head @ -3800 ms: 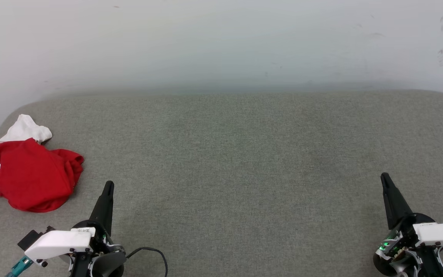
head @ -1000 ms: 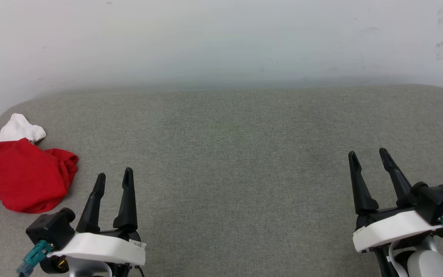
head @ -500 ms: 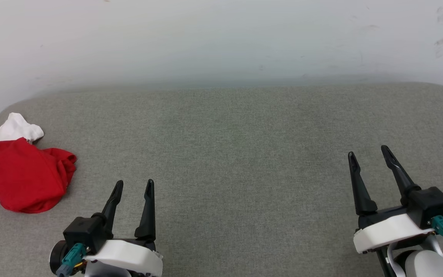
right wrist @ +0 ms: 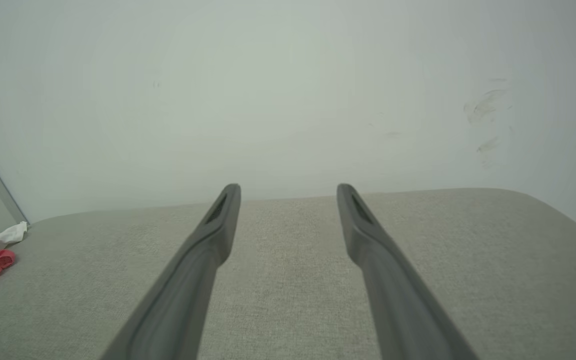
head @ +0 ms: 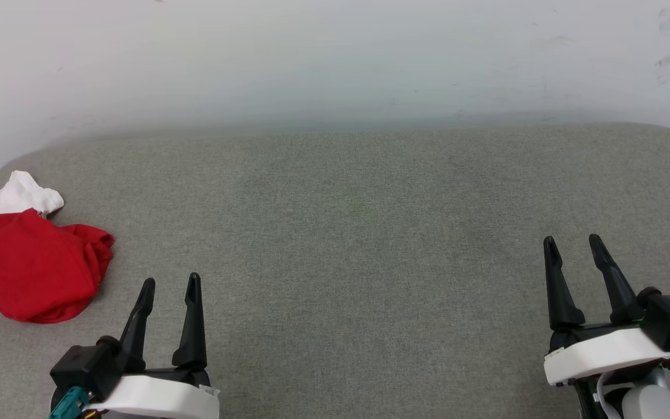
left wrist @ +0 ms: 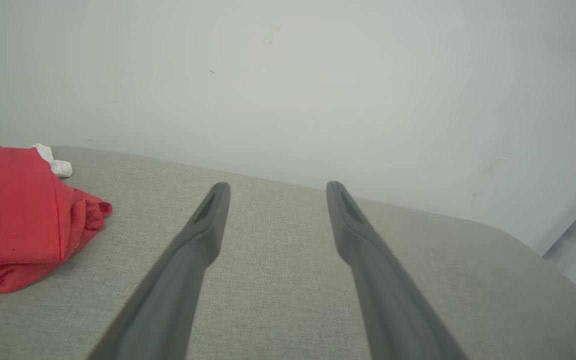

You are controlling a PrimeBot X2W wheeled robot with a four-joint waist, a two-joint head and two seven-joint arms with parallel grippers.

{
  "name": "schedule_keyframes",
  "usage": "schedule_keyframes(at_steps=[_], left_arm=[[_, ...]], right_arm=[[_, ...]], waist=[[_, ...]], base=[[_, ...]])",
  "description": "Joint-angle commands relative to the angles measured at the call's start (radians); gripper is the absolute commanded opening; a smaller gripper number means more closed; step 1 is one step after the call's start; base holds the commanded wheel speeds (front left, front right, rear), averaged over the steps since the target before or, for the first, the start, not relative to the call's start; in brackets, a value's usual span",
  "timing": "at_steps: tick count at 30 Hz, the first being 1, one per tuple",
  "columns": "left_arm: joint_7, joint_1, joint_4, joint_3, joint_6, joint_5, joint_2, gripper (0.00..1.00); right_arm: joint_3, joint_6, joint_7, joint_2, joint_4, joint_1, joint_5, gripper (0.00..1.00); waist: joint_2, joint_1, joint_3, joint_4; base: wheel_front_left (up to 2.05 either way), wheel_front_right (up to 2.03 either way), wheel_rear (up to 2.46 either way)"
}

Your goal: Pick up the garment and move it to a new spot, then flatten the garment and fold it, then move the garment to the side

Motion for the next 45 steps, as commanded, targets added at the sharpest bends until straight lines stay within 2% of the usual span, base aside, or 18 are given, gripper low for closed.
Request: schedule_keyframes(at_steps=[1, 5, 12, 26, 32, 45], left_arm=[[-0.010, 0.007, -0.002, 0.012, -0.015, 0.025, -0.006, 1.00], [-0.019, 0.019, 0.021, 0.021, -0.038, 0.080, -0.014, 1.00], [-0.031, 0.026, 0.027, 0.012, -0.049, 0.171, -0.020, 1.00], [-0.056, 0.036, 0.016, 0.014, -0.056, 0.239, -0.021, 1.00], [-0.059, 0.034, 0.022, 0.027, -0.059, 0.220, -0.022, 1.00], [-0.059, 0.052, 0.047, 0.050, -0.067, 0.217, -0.022, 1.00]], right_arm=[[0.000, 0.000, -0.009, 0.001, 0.013, -0.007, 0.001, 1.00], [0.013, 0.000, -0.019, 0.001, 0.039, -0.010, -0.022, 1.00], [0.028, 0.000, -0.033, 0.001, 0.061, -0.013, -0.059, 1.00], [0.044, 0.000, -0.057, 0.002, 0.059, -0.016, -0.157, 1.00], [0.082, 0.000, -0.059, 0.002, 0.060, 0.000, -0.145, 1.00], [0.154, 0.000, -0.059, 0.002, 0.059, 0.027, -0.134, 1.00]], waist=[[0.0000, 0.0000, -0.001, 0.000], [0.0000, 0.0000, -0.003, -0.001], [0.0000, 0.0000, -0.007, -0.001], [0.0000, 0.0000, -0.010, 0.011], [0.0000, 0.0000, -0.015, 0.054], [0.0000, 0.0000, -0.029, 0.202]], base=[[0.00, 0.00, 0.00], [0.00, 0.00, 0.00], [0.00, 0.00, 0.00], [0.00, 0.00, 0.00], [0.00, 0.00, 0.00], [0.00, 0.00, 0.00]])
